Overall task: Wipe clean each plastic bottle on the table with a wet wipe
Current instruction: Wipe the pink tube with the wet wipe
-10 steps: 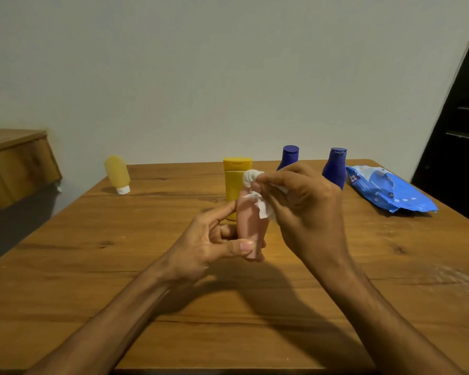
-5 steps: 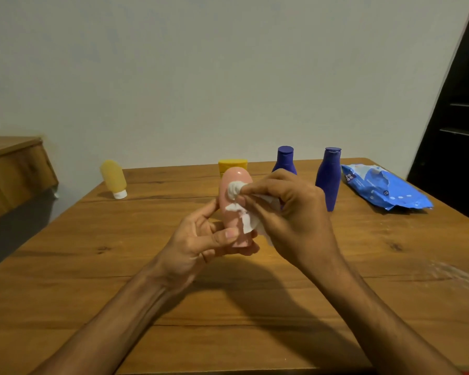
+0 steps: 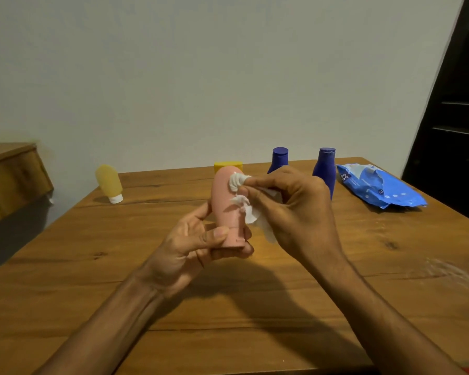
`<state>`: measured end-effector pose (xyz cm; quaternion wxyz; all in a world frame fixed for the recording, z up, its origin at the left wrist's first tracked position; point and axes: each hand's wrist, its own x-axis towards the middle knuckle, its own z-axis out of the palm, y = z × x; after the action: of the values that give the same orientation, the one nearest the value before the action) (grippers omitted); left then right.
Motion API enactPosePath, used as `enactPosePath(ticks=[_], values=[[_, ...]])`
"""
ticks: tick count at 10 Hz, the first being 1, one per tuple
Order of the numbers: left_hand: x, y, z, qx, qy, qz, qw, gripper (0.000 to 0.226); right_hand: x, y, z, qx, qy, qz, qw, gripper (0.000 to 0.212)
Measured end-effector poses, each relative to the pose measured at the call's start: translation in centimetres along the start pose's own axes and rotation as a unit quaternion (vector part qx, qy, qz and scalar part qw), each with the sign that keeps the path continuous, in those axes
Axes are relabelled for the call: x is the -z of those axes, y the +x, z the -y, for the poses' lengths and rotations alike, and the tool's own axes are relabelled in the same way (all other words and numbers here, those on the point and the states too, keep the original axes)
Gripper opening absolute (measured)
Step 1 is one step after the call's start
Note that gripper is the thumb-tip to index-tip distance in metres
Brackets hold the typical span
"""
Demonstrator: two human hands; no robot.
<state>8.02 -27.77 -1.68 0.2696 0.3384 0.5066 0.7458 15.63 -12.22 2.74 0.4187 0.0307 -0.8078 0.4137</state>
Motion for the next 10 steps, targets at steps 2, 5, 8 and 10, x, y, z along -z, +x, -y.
enactPosePath(ticks=[2,5,8,10], values=[[0.0,-0.1,0.2,0.011,-0.111,-0.015,0.994,0.093,-0.3,-0.1,0.0,-0.014,-0.007,0.063,0.998,0.022],[0.4,0.2,0.3,0.003,-0.047,-0.053,0.997,0.076,0.1,-0.2,0.5,-0.004,-0.052,0.129,0.990,0.025],[0.3,-0.4,0.1,0.045,0.087,-0.012,0.995,0.050,0.5,0.4,-0.8,-0.010,0.039,-0.010,0.999,0.019],[0.1,-0.4,0.3,0.048,0.128,0.028,0.990,0.068,0.5,0.6,-0.8,-0.013,0.019,-0.008,1.000,0.020]])
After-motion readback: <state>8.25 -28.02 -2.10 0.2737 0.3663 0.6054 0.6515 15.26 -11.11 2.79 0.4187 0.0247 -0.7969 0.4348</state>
